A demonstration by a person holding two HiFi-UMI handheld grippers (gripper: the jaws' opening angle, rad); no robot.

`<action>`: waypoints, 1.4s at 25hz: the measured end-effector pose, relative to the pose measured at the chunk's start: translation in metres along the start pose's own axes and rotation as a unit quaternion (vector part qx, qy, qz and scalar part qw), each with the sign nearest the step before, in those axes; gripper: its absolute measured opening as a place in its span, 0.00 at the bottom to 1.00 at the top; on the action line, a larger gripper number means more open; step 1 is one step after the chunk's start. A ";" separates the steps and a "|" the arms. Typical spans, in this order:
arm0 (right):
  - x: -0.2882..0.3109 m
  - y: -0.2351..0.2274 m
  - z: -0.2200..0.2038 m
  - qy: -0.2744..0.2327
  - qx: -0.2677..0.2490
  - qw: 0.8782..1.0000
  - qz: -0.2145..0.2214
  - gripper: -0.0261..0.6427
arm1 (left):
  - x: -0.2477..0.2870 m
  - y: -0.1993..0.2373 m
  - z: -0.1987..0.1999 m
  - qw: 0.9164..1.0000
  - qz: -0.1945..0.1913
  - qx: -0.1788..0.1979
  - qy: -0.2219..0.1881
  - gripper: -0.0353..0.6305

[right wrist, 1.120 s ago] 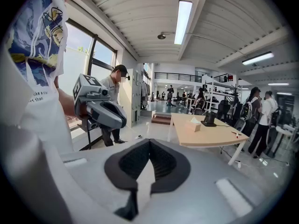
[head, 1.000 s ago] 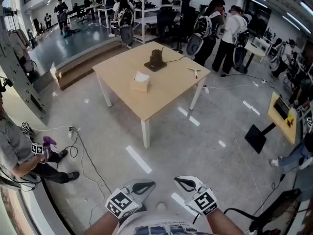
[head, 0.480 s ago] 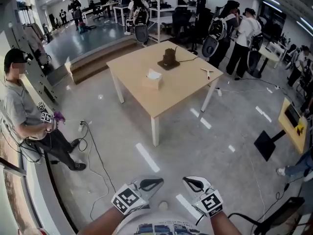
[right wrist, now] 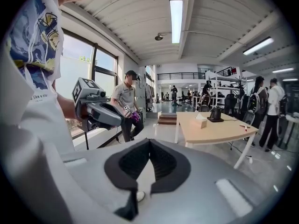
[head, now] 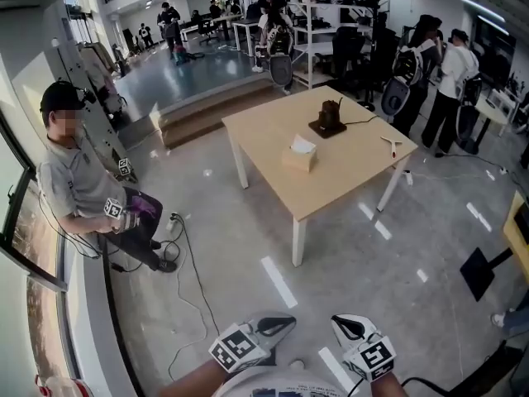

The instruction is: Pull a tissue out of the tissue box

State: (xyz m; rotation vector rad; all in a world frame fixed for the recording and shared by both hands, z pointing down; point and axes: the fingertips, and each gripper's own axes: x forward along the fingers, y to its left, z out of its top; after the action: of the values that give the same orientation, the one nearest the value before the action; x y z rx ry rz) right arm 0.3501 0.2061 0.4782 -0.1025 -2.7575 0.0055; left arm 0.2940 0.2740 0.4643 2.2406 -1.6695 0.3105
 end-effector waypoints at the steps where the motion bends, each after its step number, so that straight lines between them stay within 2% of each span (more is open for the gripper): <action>1: 0.006 -0.005 0.002 0.000 0.000 1.000 0.000 0.04 | 0.003 0.008 0.002 1.000 0.000 0.003 -0.002 0.06; 10: 0.075 -0.047 0.043 0.010 -0.015 1.000 -0.016 0.04 | 0.019 0.092 0.033 0.999 -0.024 0.021 -0.027 0.06; 14: 0.112 -0.054 0.062 0.008 -0.015 1.000 -0.022 0.04 | 0.010 0.132 0.035 0.999 -0.030 0.033 -0.018 0.06; 19: 0.159 -0.054 0.081 0.016 -0.027 0.999 -0.017 0.04 | -0.007 0.178 0.033 0.999 -0.028 0.022 -0.028 0.06; 23: 0.191 -0.056 0.092 0.021 -0.034 0.999 -0.024 0.04 | -0.013 0.211 0.026 0.999 -0.029 0.020 -0.021 0.06; 27: 0.207 -0.062 0.092 0.035 -0.030 0.999 -0.018 0.04 | -0.008 0.231 0.022 0.999 -0.033 0.004 -0.019 0.06; 35: 0.234 -0.132 0.089 0.038 -0.011 0.999 -0.016 0.04 | 0.045 0.277 0.033 0.999 -0.034 0.005 -0.004 0.06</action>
State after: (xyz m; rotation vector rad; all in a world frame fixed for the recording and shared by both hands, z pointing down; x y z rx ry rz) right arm 0.0912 0.0928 0.4847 -0.0640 -2.6835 -0.0376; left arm 0.0417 0.1497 0.4860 2.3039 -1.5941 0.2943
